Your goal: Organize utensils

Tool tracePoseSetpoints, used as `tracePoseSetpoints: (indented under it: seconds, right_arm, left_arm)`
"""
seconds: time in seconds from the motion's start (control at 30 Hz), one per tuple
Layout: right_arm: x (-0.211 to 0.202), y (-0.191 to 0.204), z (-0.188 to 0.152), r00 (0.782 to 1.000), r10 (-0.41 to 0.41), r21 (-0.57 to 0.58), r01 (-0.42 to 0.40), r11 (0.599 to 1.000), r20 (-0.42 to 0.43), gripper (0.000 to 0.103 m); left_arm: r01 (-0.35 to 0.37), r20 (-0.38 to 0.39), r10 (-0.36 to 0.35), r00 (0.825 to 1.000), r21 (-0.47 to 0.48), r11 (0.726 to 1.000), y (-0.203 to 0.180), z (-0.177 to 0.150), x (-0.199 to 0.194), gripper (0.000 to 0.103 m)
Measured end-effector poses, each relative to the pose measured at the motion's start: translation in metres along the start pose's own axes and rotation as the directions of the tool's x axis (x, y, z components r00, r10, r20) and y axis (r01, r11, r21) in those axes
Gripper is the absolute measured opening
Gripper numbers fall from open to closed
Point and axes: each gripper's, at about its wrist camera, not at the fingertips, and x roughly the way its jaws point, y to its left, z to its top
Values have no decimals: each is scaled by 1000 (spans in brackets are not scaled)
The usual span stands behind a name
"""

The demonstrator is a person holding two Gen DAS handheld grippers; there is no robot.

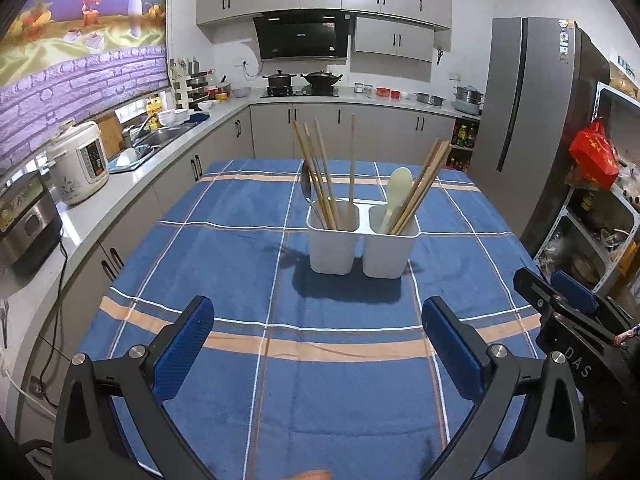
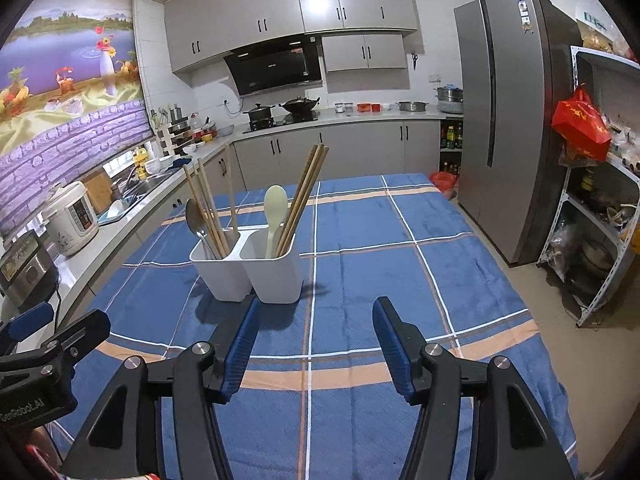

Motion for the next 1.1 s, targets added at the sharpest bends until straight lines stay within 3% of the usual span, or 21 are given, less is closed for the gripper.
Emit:
tracePoseSetpoints:
  seconds: [0.7,1.1]
  right_arm:
    - [-21,19,-5,997,-13,-34,15,999,74,70]
    - [-37,19,-3,989,-41,-40,48,998,144,71]
  left_arm:
    - [-21,-30,21,999,-9,1000,13,-10,-5,103]
    - [-50,19,49,999,9,999,10,-13,-15,103]
